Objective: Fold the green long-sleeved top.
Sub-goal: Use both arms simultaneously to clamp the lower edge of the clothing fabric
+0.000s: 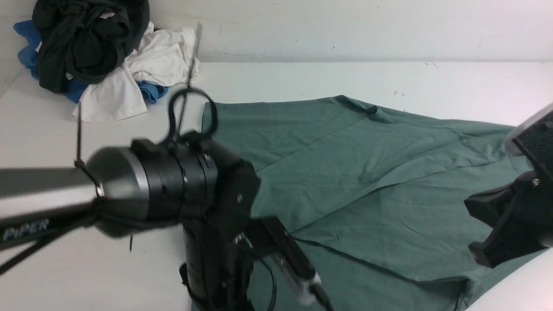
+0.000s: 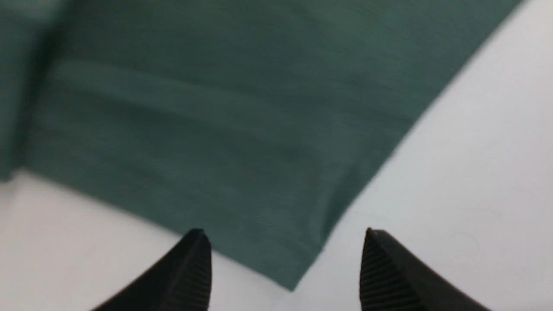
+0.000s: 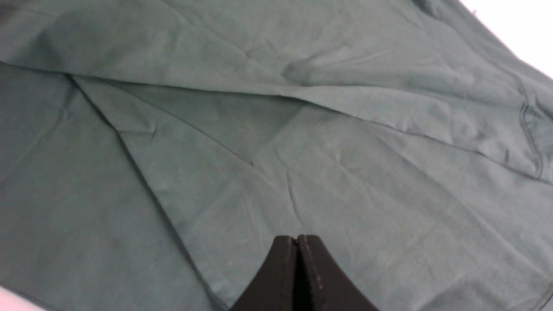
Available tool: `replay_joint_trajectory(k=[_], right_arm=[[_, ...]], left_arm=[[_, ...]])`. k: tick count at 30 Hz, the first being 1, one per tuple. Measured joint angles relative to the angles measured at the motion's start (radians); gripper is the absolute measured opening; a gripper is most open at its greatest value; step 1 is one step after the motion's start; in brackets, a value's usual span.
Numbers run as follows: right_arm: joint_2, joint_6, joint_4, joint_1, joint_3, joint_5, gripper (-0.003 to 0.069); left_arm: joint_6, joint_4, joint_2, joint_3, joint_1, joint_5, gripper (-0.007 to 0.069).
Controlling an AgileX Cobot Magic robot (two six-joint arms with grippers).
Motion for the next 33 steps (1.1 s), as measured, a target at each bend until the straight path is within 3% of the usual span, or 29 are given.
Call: replay_joint_trajectory(k=[4, 7, 12, 15, 19, 25, 26, 27, 29, 31, 33], right_arm=[[0.000, -0.056, 0.036, 0.000, 0.000, 0.028, -0.0010], [0.000, -0.099, 0.084, 0.000, 0.000, 0.039, -0.0010], [0.000, -0.184, 0.137, 0.000, 0.000, 0.114, -0.0010], [0.002, -0.193, 0.150, 0.000, 0.001, 0.159, -0.0007], [0.031, -0.194, 0.151, 0.000, 0.001, 0.209, 0.0022], [0.170, -0.197, 0.087, 0.000, 0.001, 0.264, 0.0230], [0.224, -0.196, 0.054, 0.000, 0.001, 0.264, 0.0307], [0.224, -0.196, 0.049, 0.000, 0.001, 0.264, 0.0307], [0.320, -0.197, -0.016, 0.000, 0.001, 0.263, 0.0419], [0.402, -0.197, -0.059, 0.000, 0.001, 0.263, 0.0484], [0.454, -0.197, -0.090, 0.000, 0.001, 0.260, 0.0505]], left_arm=[[0.163, 0.014, 0.036, 0.089, -0.056, -0.102, 0.0422], [0.184, 0.053, 0.046, 0.092, -0.059, -0.125, 0.0348], [0.051, 0.228, 0.051, 0.087, -0.062, -0.139, 0.0074], [-0.053, 0.359, 0.034, 0.098, -0.033, -0.137, 0.0008], [-0.095, 0.405, -0.030, 0.104, 0.054, -0.135, 0.0000], [-0.107, 0.354, -0.206, 0.104, 0.304, -0.183, 0.0000], [-0.107, 0.311, -0.245, 0.104, 0.357, -0.205, 0.0000], [-0.107, 0.306, -0.250, 0.104, 0.357, -0.208, 0.0000], [-0.105, 0.255, -0.298, 0.104, 0.420, -0.223, 0.0000], [-0.103, 0.240, -0.327, 0.106, 0.453, -0.223, 0.0000], [-0.102, 0.237, -0.339, 0.106, 0.467, -0.222, 0.0000]])
